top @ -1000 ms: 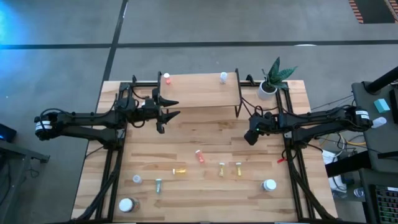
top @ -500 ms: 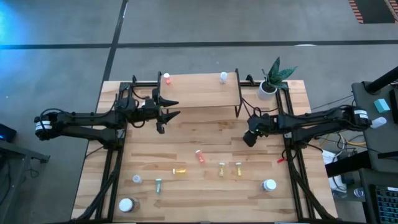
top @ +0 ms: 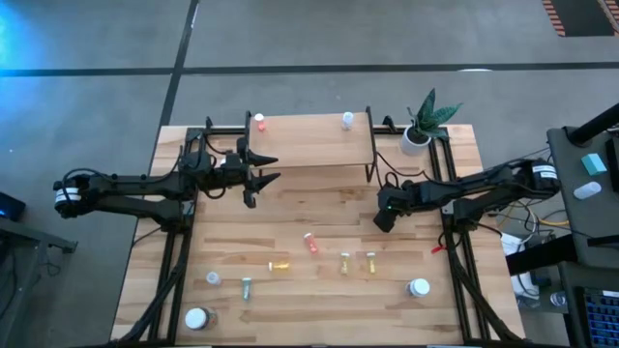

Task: Pick and place medicine bottles onto shelf by color
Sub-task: Put the top yellow pill bottle on the shelf

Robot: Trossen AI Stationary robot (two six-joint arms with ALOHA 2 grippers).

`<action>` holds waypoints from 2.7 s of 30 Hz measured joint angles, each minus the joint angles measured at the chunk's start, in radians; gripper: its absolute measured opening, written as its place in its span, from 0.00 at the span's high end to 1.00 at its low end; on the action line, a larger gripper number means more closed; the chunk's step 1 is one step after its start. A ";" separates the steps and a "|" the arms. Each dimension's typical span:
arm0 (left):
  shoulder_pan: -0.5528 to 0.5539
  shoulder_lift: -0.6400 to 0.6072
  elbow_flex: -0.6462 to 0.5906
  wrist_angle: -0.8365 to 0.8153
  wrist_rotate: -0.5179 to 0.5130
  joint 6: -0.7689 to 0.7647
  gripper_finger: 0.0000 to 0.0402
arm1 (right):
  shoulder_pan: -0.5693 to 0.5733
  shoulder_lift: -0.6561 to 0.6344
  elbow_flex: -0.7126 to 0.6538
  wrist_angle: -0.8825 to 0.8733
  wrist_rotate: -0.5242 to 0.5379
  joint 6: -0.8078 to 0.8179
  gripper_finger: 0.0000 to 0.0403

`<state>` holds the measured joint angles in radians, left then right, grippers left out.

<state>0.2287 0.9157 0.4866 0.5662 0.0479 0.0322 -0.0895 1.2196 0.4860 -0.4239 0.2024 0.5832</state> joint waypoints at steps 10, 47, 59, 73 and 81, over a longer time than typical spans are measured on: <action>0.000 0.000 0.000 0.000 0.000 0.000 0.55 | 0.000 -0.015 -0.001 -0.004 -0.022 0.000 0.50; 0.000 0.000 0.000 0.001 0.000 0.000 0.55 | 0.002 -0.038 0.080 0.073 -0.125 -0.077 0.74; 0.000 0.000 0.000 0.001 0.000 0.000 0.55 | 0.031 -0.108 0.080 0.578 -0.158 -0.274 0.74; 0.000 0.000 0.001 0.002 0.000 0.000 0.55 | -0.058 -0.104 0.080 0.997 -0.024 -0.543 0.72; 0.000 0.000 0.001 0.002 0.000 0.000 0.55 | -0.178 -0.104 0.073 1.142 -0.022 -0.584 0.72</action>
<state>0.2285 0.9161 0.4877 0.5678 0.0479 0.0322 -0.2673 1.1156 0.5594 0.7179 0.1802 -0.0010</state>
